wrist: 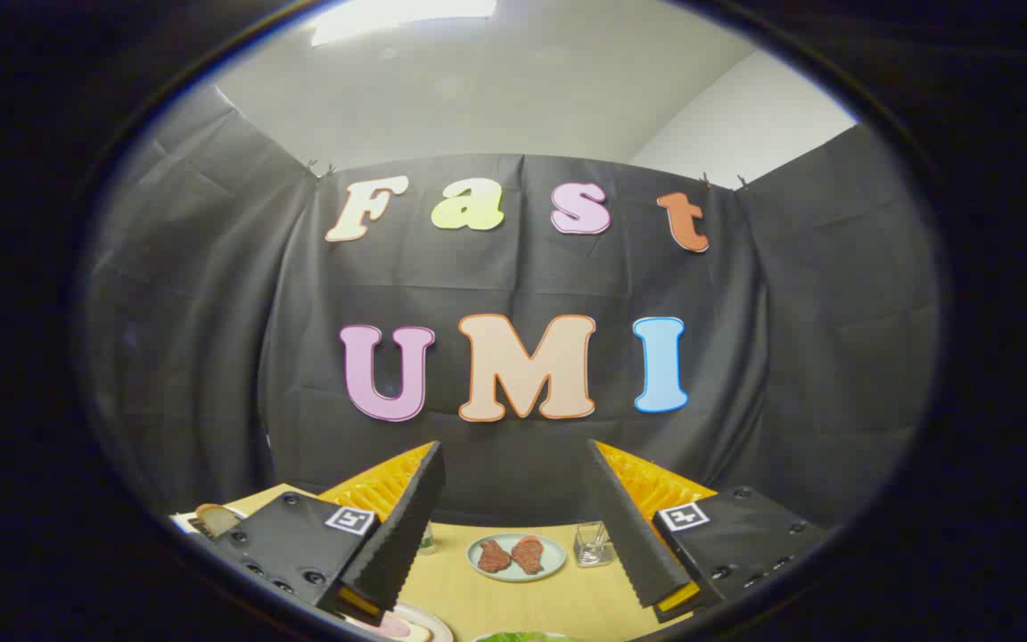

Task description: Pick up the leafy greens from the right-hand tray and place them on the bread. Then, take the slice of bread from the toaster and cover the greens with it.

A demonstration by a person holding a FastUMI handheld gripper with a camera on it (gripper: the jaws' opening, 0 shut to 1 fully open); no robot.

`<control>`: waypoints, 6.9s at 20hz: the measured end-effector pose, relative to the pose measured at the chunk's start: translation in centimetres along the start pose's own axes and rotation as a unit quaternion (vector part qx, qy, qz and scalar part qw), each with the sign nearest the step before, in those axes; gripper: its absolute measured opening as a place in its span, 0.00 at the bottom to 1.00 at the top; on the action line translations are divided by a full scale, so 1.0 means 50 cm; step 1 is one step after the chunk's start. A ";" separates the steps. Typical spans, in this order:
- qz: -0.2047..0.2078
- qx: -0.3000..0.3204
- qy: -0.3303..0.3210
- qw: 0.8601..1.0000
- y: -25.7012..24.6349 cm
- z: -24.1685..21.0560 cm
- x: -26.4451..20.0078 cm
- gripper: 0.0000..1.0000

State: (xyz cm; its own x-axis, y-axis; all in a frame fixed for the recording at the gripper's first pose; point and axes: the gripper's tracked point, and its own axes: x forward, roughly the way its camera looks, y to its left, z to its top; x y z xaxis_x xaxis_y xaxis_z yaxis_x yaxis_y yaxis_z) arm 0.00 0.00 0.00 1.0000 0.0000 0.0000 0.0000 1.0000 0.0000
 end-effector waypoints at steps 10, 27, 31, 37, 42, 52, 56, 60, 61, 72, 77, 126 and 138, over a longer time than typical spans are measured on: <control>0.009 -0.003 -0.001 1.000 -0.010 -0.003 -0.004 0.99; 0.013 -0.011 0.006 1.000 -0.025 -0.019 0.007 0.99; 0.030 -0.009 0.008 0.999 -0.020 -0.028 0.010 0.99; 0.077 -0.030 0.017 0.996 -0.023 -0.058 0.018 0.99; 0.148 -0.070 0.043 0.986 -0.003 -0.104 0.014 0.99; 0.297 -0.154 0.135 0.933 0.045 -0.247 -0.033 0.99; 0.351 -0.186 0.193 0.897 0.046 -0.336 -0.061 0.99; 0.380 -0.206 0.235 0.871 0.036 -0.417 -0.075 0.99; 0.386 -0.213 0.244 0.864 0.032 -0.434 -0.080 0.99; 0.453 -0.254 0.345 0.782 0.012 -0.631 -0.118 0.99; 0.473 -0.259 0.403 0.739 -0.015 -0.704 -0.163 0.99; 0.441 -0.237 0.425 0.754 0.043 -0.679 -0.191 0.05; 0.459 -0.237 0.414 0.750 0.209 -0.664 -0.186 0.05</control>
State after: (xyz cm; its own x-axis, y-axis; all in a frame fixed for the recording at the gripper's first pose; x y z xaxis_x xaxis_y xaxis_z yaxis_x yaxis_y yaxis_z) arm -9.29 10.43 -33.21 0.2374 0.4918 -0.8377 -0.8839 0.4670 0.0238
